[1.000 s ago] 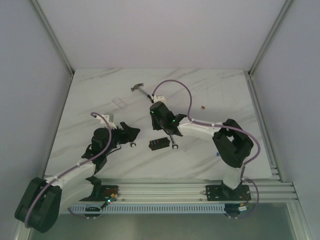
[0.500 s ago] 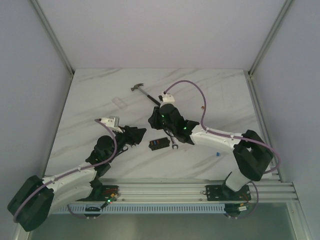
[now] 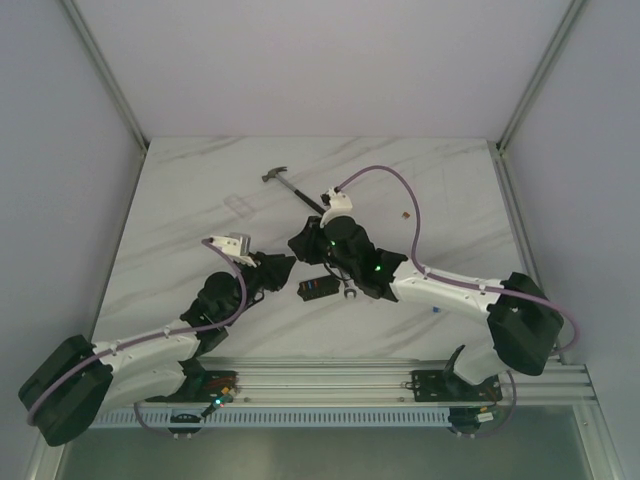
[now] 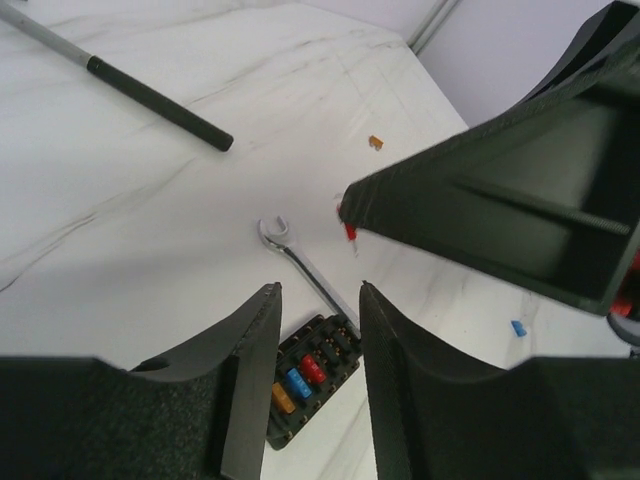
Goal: Snap on the fuse box
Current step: Pick up the fuse from the center of the board.
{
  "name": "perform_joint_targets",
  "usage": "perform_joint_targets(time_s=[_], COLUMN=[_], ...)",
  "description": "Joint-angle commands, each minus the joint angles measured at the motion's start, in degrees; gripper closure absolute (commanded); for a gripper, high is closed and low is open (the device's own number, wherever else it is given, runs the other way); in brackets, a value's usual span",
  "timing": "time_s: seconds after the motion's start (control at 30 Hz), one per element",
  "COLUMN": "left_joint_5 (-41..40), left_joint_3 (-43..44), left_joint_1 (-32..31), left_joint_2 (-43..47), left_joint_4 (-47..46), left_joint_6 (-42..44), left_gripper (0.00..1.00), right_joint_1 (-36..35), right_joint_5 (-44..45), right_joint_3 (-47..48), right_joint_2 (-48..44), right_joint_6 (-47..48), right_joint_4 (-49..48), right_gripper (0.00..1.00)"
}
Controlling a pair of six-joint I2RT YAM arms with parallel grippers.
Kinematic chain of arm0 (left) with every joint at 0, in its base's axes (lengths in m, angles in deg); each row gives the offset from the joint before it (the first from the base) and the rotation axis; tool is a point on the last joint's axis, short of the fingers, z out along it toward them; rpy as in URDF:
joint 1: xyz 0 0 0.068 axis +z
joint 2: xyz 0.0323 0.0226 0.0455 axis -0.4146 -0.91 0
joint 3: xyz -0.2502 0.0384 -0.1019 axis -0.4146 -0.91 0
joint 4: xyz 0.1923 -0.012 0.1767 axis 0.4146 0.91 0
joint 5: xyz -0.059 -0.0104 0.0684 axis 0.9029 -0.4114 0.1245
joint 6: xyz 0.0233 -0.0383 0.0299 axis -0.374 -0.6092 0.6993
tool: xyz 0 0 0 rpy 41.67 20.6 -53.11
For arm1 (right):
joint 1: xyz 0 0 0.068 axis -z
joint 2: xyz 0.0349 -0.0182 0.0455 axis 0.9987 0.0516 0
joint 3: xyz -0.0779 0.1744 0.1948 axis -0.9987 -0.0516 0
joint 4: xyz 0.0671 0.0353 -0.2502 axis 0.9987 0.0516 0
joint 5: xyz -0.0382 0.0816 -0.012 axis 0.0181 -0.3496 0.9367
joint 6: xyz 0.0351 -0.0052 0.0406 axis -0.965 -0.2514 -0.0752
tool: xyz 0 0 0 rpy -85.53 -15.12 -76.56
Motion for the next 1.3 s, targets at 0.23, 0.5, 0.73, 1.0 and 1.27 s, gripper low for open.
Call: perform_joint_targets(time_s=[0.23,0.5,0.73,1.0,1.27], left_joint_5=[-2.16,-2.51,-1.15,-1.88,0.5], left_joint_3=[2.86,3.68,3.55,2.85,2.86], left_joint_1=[-1.79,-1.86,-2.06,-2.06,-0.4], left_joint_2=[-0.91,-1.33,-1.25,0.52,3.62], left_joint_4=[-3.93,-3.87,-4.25,-2.58,3.03], left_joint_6=[3.38,4.34,5.74,8.4,14.33], left_gripper=[0.64,0.84,1.0,1.0,1.0], right_joint_1=[-1.52,-2.26,-2.74,-2.73,-1.48], right_joint_5=[1.61,1.56,1.68,1.72,1.38], right_joint_3=[-1.66,-2.64,-3.32,-3.76,-4.65], right_joint_2=[-1.96,-1.76,-1.47,-2.23,-7.05], right_joint_6=[-1.75,-2.71,-3.63,-3.58,5.64], right_joint_4=[-2.99,-3.97,-4.92,-5.15,-3.3], right_gripper=[0.81,0.81,0.81,0.72,0.51])
